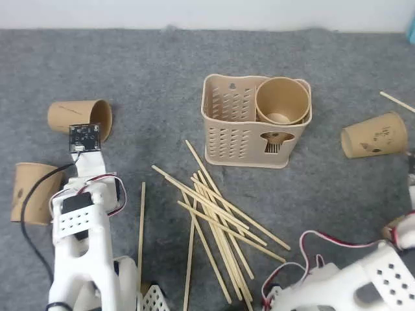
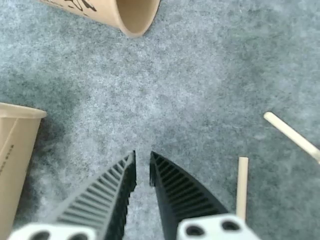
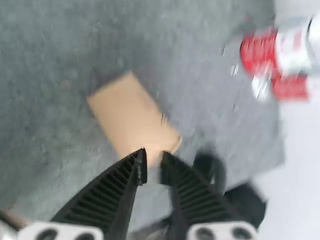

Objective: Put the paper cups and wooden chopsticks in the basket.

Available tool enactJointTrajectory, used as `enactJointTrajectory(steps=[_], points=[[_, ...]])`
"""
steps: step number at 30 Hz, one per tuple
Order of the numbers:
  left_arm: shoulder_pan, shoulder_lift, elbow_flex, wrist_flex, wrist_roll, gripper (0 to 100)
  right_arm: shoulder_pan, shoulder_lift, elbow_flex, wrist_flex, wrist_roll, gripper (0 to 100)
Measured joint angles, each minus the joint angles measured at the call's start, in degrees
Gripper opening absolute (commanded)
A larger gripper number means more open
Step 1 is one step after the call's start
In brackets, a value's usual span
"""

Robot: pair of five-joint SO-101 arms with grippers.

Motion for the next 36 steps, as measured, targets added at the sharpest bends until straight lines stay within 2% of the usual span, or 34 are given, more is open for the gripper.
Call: enactJointTrajectory(steps=[5,14,18,22,29,34,36], points=[[-0.1,0.0,0.0,0.0,0.0,4,8.5,-0.3,2.6,-0.4,0.0,19.1],[0.0,0.0,0.0,0.0,0.0,4,11.0,0.1,24.1,-20.6,-0.1,19.1],[-0.2,0.0,0.0,0.0,0.0,4,11.2,0.1,30.9,-28.0,-4.7,19.1],[-0.1,0.0,0.0,0.0,0.0,4,11.4,0.1,35.5,-30.5,-9.7,18.8],[-0.1,0.0,0.0,0.0,0.0,4,10.0,0.1,39.4,-36.2,-22.8,17.8],[-0.2,0.0,0.0,0.0,0.0,4,7.4,0.2,39.6,-39.9,-25.7,1.9],[-0.1,0.0,0.0,0.0,0.0,4,5.3,0.2,39.8,-41.4,-25.8,1.6]])
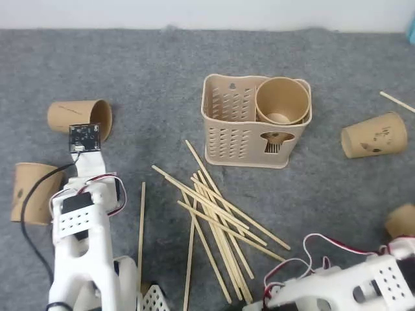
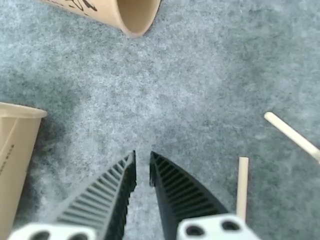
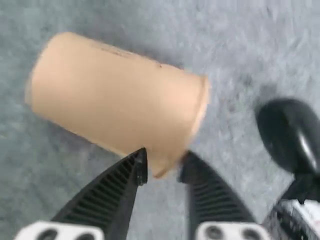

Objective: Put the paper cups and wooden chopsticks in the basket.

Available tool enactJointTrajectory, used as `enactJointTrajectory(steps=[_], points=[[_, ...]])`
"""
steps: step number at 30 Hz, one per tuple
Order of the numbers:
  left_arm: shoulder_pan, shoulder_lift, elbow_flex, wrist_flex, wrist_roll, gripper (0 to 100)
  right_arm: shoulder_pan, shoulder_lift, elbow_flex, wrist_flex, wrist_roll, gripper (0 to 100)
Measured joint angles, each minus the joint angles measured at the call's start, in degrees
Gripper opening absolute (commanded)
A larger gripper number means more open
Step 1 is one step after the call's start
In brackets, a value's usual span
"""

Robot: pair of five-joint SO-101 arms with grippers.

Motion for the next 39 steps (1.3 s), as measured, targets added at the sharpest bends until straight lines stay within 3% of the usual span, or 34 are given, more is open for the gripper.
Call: enactJointTrajectory(steps=[8,26,39], points=[[-0.1,0.0,0.0,0.0,0.0,4,-6.7,0.0,2.2,-2.5,-3.6,1.8],[0.0,0.0,0.0,0.0,0.0,4,-7.2,0.0,-3.7,-2.6,-5.1,0.9],[0.0,0.0,0.0,0.0,0.0,4,-16.2,0.0,-3.7,-1.6,-5.1,0.9]])
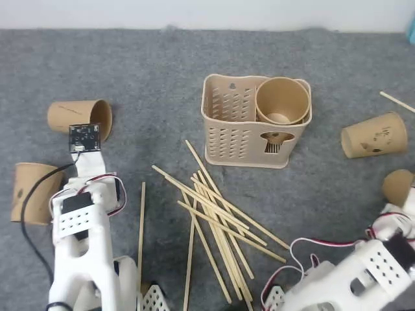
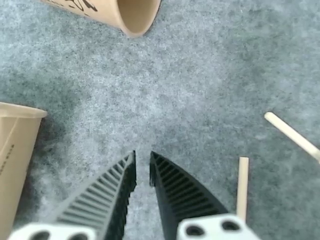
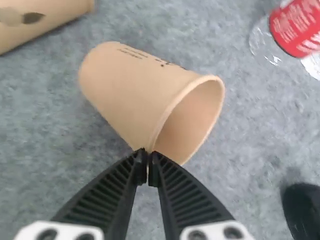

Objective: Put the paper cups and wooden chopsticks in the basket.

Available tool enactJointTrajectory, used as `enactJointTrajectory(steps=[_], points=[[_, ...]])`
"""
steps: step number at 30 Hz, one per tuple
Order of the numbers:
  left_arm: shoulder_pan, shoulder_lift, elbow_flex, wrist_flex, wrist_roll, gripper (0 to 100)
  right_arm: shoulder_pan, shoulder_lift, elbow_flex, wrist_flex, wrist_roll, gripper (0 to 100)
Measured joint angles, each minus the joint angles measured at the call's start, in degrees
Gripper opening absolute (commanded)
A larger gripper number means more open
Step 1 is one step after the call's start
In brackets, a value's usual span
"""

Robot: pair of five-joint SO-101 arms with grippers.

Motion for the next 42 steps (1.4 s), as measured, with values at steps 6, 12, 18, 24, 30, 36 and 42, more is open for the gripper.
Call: enactJointTrajectory(steps=[6,12,18,24,30,36,42], points=[[0.0,0.0,0.0,0.0,0.0,4,-4.0,0.0,-2.9,0.0,0.0,0.9],[0.0,0.0,0.0,0.0,0.0,4,-8.3,0.0,-6.0,0.0,0.0,0.9],[0.0,0.0,0.0,0.0,0.0,4,-10.4,0.0,-6.3,-0.5,0.0,4.0],[0.0,0.0,0.0,0.0,0.0,4,-4.7,-0.1,-8.0,6.0,2.7,22.0],[0.0,0.0,0.0,0.0,0.0,4,2.6,-2.0,-8.0,12.6,24.3,22.2],[0.0,0.0,0.0,0.0,0.0,4,8.6,-3.0,-2.8,3.4,41.3,22.5],[0.0,0.0,0.0,0.0,0.0,4,12.7,-3.1,-0.8,5.8,56.4,22.5]])
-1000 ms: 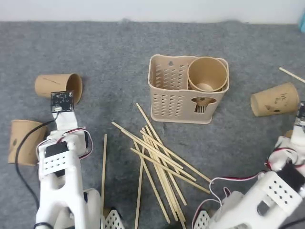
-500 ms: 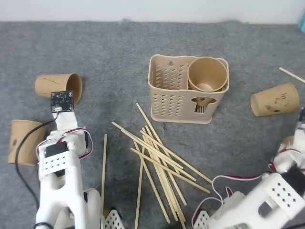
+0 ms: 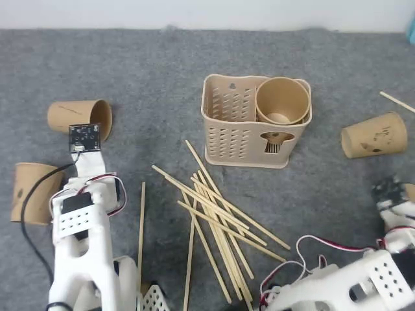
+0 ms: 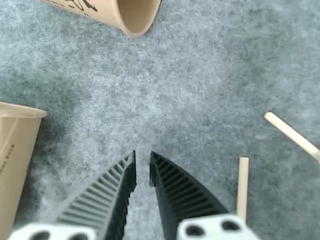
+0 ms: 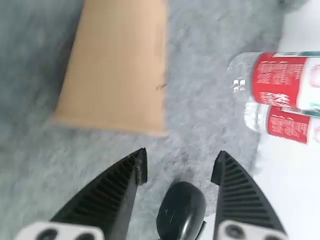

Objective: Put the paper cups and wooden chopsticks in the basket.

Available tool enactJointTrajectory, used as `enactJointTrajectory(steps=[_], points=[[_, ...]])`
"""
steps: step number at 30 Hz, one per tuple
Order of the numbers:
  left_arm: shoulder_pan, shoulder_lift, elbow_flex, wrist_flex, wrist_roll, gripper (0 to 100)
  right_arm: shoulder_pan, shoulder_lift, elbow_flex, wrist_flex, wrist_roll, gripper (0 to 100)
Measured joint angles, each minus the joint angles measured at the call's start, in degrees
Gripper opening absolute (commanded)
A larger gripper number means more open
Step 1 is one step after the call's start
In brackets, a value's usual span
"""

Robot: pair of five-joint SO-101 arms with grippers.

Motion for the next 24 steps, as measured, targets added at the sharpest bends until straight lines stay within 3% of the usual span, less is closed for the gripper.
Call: enactJointTrajectory(steps=[5,13,17,18,24], points=[[0.0,0.0,0.0,0.0,0.0,4,1.7,-0.2,3.5,-2.5,7.0,22.5],[0.0,0.0,0.0,0.0,0.0,4,-4.5,-0.3,18.7,-26.8,7.1,21.3],[-0.1,0.0,0.0,0.0,0.0,4,-6.9,-0.3,23.5,-39.5,3.8,3.6],[-0.1,0.0,0.0,0.0,0.0,4,-7.4,-0.3,23.6,-40.4,2.9,0.0],[0.0,0.0,0.0,0.0,0.0,4,-7.9,-0.3,20.6,-35.9,-2.7,0.7]])
